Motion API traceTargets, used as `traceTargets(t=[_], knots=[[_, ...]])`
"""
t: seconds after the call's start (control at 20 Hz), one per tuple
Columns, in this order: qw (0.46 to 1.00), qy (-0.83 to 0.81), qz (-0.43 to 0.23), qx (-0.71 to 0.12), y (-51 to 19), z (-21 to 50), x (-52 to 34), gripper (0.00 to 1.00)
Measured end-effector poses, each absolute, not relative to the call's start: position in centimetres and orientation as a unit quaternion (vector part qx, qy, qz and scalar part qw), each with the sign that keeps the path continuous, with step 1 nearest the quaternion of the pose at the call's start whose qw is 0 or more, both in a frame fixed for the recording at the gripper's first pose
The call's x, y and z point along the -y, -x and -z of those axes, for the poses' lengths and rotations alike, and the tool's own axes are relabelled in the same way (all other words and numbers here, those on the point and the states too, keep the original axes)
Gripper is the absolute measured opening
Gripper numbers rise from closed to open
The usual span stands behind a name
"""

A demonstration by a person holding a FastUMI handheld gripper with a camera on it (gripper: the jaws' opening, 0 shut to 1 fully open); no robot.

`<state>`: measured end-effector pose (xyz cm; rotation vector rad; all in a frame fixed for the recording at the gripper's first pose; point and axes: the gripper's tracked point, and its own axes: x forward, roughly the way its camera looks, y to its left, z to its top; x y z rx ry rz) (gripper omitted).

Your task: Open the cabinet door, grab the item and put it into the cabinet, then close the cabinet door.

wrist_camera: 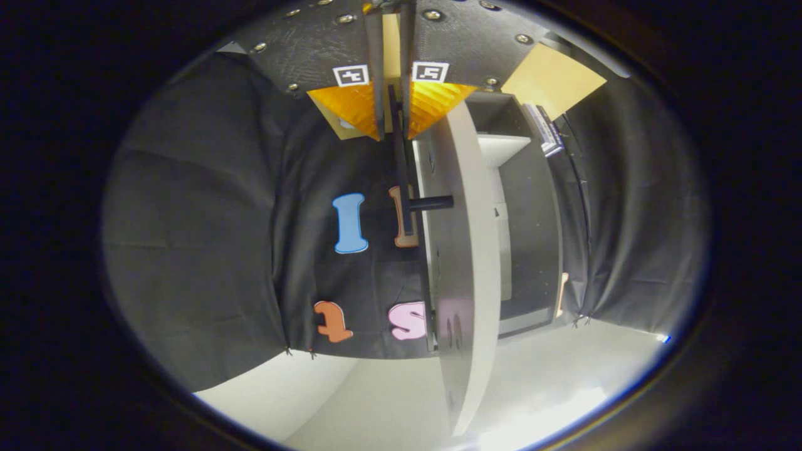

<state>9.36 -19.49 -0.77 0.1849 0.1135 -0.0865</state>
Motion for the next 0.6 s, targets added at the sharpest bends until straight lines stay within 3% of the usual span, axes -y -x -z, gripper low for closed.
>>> traceTargets(t=[0.35,0.6], knots=[[0.991,-0.092,0.087,-0.044,-6.5,-0.8,18.4,0.11],[0.990,-0.105,0.080,-0.042,-4.7,-1.3,13.6,0.11]])
